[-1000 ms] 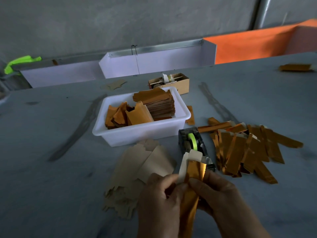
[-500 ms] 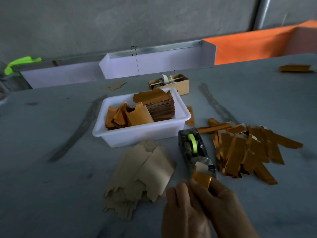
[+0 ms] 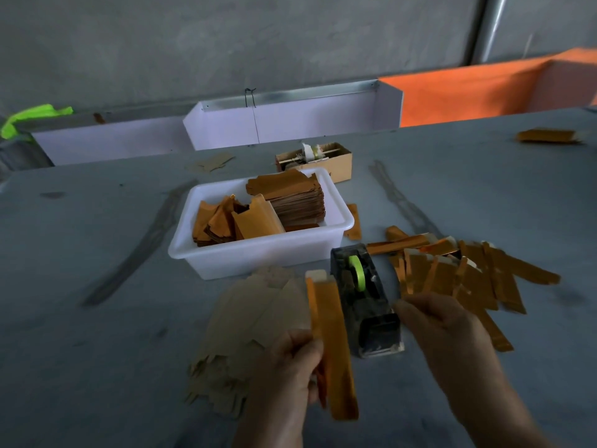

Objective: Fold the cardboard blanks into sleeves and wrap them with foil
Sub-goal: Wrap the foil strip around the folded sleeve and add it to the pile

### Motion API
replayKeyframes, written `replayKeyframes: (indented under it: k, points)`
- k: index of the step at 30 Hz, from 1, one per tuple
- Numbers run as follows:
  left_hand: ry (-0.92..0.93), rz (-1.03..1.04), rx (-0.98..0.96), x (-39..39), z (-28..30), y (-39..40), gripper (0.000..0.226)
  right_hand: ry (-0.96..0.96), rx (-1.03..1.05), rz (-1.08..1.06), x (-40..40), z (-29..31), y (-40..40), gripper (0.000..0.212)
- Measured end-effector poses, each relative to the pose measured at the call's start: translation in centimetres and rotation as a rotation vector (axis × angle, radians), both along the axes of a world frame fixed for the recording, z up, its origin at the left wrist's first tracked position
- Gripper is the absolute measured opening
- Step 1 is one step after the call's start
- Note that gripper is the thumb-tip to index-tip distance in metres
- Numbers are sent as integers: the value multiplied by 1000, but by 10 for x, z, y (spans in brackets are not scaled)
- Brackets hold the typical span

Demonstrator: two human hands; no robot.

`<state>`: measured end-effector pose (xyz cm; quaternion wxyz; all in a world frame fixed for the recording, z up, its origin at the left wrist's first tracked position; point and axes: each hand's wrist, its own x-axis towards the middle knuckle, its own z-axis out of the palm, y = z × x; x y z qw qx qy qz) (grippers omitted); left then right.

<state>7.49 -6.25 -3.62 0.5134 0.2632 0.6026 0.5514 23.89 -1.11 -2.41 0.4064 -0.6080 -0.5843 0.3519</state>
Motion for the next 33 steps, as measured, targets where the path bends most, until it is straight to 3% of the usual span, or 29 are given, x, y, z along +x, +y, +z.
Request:
replayKeyframes:
  k: [6, 11, 17, 19, 21, 23, 28, 33]
  points:
    - [-113, -40, 22, 19, 7, 16, 42, 181, -313, 124, -4, -6, 19, 13]
    - [6, -90, -10, 32, 9, 23, 20, 200, -351, 135, -9, -4, 22, 11]
    - [100, -96, 5, 34, 12, 21, 16, 158, -339, 109, -15, -4, 23, 11]
    - [106, -108, -10, 34, 11, 20, 15, 309, -361, 109, -14, -4, 21, 13]
    - [95, -123, -22, 32, 9, 20, 15, 617, -423, 112, -9, -2, 19, 16]
    - [64, -133, -25, 30, 7, 20, 14, 691, -419, 115, -4, -1, 17, 20]
    - [-128, -67, -25, 24, 1, 22, 14, 100, -171, 40, -2, -10, 10, 11]
    - [-221, -74, 55, 25, 1, 22, 19, -155, -9, 17, -7, -18, 1, 13]
